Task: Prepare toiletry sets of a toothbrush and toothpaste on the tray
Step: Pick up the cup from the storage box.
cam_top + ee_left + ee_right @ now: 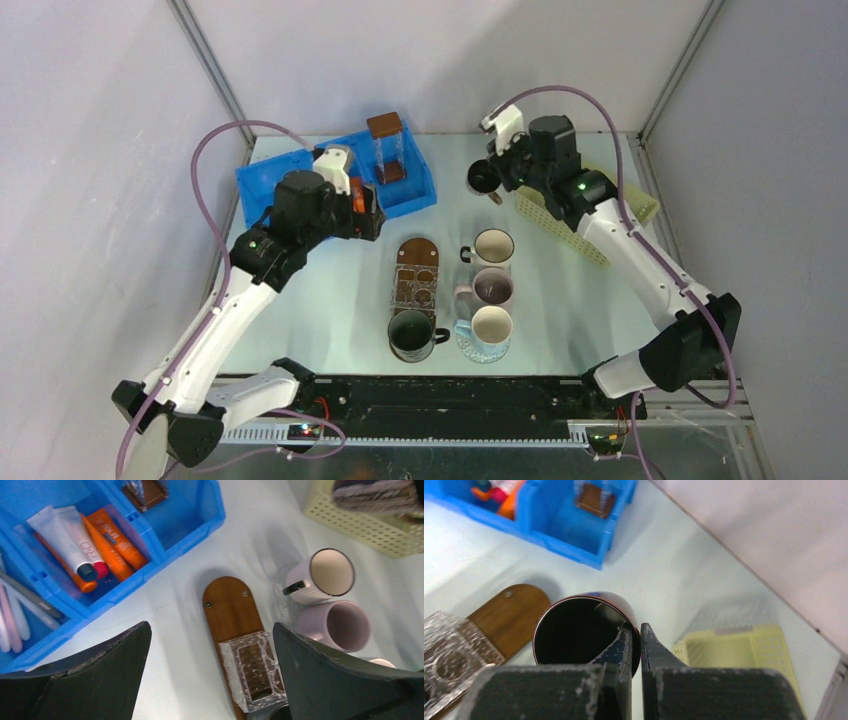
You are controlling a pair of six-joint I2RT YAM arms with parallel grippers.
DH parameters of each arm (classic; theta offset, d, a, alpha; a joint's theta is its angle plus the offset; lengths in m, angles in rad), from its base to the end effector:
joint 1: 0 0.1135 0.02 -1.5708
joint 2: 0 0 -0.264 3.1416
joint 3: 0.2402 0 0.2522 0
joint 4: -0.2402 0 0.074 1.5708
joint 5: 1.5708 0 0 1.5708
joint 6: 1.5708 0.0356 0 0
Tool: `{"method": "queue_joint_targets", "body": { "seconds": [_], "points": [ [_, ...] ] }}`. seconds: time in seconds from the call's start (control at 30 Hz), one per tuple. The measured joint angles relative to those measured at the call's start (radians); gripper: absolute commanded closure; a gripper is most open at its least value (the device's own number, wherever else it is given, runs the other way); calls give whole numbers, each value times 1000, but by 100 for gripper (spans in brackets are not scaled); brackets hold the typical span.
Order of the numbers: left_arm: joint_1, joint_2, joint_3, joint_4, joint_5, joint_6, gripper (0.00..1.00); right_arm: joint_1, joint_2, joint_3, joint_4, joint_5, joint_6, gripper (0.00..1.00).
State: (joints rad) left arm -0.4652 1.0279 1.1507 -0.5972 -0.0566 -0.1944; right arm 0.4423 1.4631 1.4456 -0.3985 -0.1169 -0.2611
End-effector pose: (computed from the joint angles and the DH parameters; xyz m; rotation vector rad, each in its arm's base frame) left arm 0.1947 -0.0955 0.3791 0.2431 2.0485 -0.3526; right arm 0.3034 0.1483 0.3875 -0.7567 1.8419 0.2332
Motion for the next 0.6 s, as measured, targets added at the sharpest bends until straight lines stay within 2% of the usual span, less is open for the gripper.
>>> {"method": "queue_joint_targets", "body": {
  "seconds": [0.27,0.6],
  "points": [
    [-70,71,113,-13,40,-80,7,150,-10,0,-39,-58,-69,100],
    [-150,171,140,30,90,-181,19,282,48,47,-101,-48,-80,100]
  ]
}}
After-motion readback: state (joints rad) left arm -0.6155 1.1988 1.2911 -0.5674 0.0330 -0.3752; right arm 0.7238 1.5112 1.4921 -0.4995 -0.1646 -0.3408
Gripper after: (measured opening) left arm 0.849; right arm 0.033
